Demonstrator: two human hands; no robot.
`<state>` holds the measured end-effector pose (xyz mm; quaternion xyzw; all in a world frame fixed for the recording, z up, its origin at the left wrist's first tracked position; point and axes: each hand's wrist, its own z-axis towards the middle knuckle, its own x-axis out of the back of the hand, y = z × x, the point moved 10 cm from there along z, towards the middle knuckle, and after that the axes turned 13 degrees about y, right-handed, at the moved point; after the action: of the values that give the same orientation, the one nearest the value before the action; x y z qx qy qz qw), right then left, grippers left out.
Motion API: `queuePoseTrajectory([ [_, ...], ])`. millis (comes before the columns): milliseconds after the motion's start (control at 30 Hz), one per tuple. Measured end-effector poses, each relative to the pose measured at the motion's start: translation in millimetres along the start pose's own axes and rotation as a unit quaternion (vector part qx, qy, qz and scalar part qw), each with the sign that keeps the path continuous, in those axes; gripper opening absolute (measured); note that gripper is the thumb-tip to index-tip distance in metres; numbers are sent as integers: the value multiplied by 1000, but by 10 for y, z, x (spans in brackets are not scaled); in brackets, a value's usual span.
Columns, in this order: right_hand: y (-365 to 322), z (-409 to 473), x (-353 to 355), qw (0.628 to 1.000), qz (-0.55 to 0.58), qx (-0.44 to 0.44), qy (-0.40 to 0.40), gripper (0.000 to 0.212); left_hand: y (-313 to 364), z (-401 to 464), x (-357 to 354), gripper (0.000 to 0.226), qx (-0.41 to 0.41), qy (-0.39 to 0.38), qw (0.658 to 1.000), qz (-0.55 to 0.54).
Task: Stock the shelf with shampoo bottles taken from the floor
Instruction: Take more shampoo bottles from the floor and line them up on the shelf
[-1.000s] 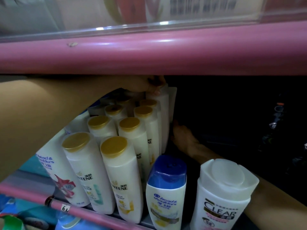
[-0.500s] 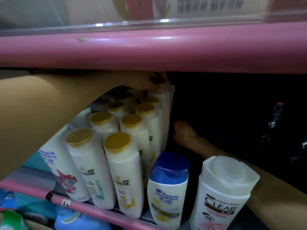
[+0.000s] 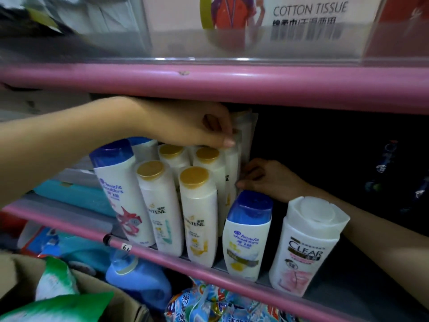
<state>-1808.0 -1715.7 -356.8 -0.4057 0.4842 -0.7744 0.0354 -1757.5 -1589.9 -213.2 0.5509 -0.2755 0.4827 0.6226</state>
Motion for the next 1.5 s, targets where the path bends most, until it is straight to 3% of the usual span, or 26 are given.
queuePoseTrajectory([
  [200,85,-97,118,999,-16,-31,-8,23,-136,-275,11,44,-50,-50,989,130],
  [333,30,-339,345,997,47,-57,-17,10,-140,-348,-60,46,-111,-49,966,230],
  [533,-180,-780,792,999,14,-48,16,6,-108,-415,-76,49,-137,-48,937,317],
  [800,-742,-924,1045,993,-52,-5,109,12,-118,-464,-5,50,-113,-16,928,354],
  [900,-1224,-707,732,981,-156,79,77,29,-149,-468,-1,51,-103,-7,934,342],
  [1000,-1571,-586,251,963,-230,142,-7,42,-156,-477,-6,50,-106,4,937,334],
  [1100,-1706,-539,-70,942,-280,176,-60,28,-157,-479,-9,49,-114,11,936,333],
  [1200,-1694,-480,-121,940,-295,159,-55,4,-151,-470,-17,48,-121,17,935,332],
  [1333,-1678,-465,-72,939,-308,148,-38,26,-162,-470,-11,48,-122,23,938,324],
  [1433,-1663,-464,-38,932,-333,141,-29,9,-153,-481,6,48,-123,30,937,325],
  [1500,-1653,-465,-27,930,-341,138,-29,16,-131,-496,18,47,-125,39,936,327],
])
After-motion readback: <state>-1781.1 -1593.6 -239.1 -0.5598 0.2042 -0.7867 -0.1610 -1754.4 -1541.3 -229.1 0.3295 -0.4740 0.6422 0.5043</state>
